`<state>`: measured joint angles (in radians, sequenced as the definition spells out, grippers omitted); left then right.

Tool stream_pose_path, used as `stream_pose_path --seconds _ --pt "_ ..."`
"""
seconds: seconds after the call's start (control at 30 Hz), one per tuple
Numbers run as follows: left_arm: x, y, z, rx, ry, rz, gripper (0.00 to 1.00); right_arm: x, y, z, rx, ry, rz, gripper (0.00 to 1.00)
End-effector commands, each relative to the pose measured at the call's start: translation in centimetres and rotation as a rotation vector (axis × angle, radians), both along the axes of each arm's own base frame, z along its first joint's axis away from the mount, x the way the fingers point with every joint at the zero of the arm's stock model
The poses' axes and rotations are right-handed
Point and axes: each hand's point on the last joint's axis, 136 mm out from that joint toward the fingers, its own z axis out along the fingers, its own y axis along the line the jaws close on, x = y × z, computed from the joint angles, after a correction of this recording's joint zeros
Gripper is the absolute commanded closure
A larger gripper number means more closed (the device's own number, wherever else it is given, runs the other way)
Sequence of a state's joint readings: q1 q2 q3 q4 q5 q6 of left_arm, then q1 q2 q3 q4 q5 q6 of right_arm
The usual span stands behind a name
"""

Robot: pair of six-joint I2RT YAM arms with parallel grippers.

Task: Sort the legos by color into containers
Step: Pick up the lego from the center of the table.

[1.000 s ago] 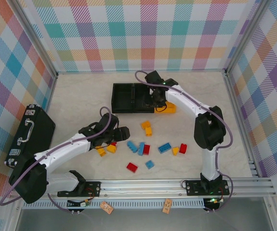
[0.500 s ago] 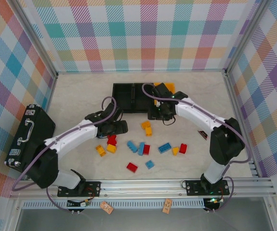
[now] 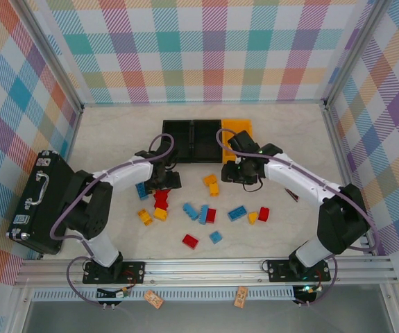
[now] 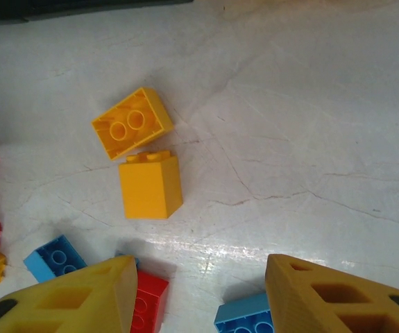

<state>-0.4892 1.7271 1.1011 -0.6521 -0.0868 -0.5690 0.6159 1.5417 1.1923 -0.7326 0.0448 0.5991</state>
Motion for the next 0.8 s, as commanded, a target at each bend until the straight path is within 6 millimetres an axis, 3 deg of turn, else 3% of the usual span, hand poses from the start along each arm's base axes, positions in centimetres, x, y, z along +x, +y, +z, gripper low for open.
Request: stream_pose_path --seconds 0.0,0.17,0.47,0.63,0.77 --pt "0.4 -0.4 -0.4 -0.012 0.032 0.020 0.17 -0.2 0.0 0.4 0.013 -0.018 -0.027 0.48" --pt "1.0 -1.0 -1.3 -0.021 0.045 0.019 0.22 -0.1 0.0 0.2 0.010 -0.017 -0.027 0.48" --pt "1.7 -1.5 -2.2 -0.010 0.073 0.003 0.52 0.0 0.1 -0.2 0.004 -0.011 -0.030 0.48" --pt "2.2 -1.5 -1.3 -0.001 0.056 -0.013 0.68 -0.1 0.0 -0.2 0.008 -0.014 -0.034 0.48" --pt "2.8 -1.6 0.7 0.003 0.014 -0.032 0.70 -0.1 -0.1 0.0 0.006 -0.021 -0.036 0.49"
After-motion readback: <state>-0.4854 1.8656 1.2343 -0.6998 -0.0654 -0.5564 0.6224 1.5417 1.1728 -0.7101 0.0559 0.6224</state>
